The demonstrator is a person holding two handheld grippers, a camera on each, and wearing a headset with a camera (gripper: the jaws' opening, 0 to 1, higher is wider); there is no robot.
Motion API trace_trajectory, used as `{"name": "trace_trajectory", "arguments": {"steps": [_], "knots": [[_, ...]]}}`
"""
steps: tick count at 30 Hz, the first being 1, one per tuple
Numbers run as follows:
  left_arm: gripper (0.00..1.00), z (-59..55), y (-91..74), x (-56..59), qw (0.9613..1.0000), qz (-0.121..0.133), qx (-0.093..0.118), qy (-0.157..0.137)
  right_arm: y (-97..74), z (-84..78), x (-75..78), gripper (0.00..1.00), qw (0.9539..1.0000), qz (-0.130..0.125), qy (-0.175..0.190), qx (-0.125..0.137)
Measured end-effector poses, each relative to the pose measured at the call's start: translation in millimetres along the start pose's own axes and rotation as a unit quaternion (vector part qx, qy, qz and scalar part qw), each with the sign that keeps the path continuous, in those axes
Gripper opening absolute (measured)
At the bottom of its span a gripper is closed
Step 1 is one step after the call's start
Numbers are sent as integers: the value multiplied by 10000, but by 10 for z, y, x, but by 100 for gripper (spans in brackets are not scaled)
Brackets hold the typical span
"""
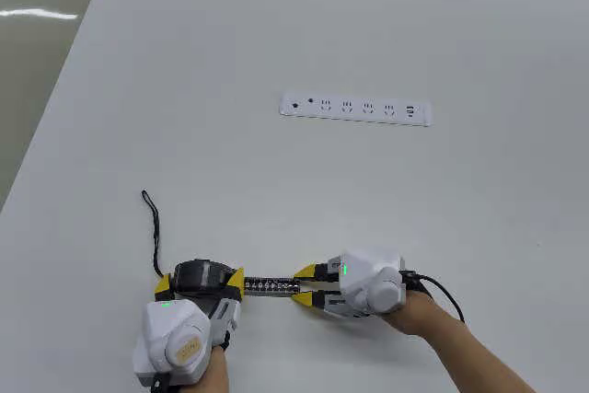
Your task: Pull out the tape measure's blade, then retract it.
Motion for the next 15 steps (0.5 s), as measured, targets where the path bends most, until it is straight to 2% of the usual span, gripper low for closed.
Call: {"name": "trace_trajectory", "arguments": {"steps": [15], "knots": [[61, 5, 8, -2, 10000, -14, -45, 10, 81, 71, -3, 12, 10000, 15, -74, 45]]}}
Point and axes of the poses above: the centre of the closed fingertips' face, and the gripper's own axes: y roughly forward along the fingers, x roughly to its right, z roughly out of its top, the point moved 5 cm from there along -y, roughly backward along the fingers, and after that the axes turned 7 degrees about -x, right-handed, at the moved point
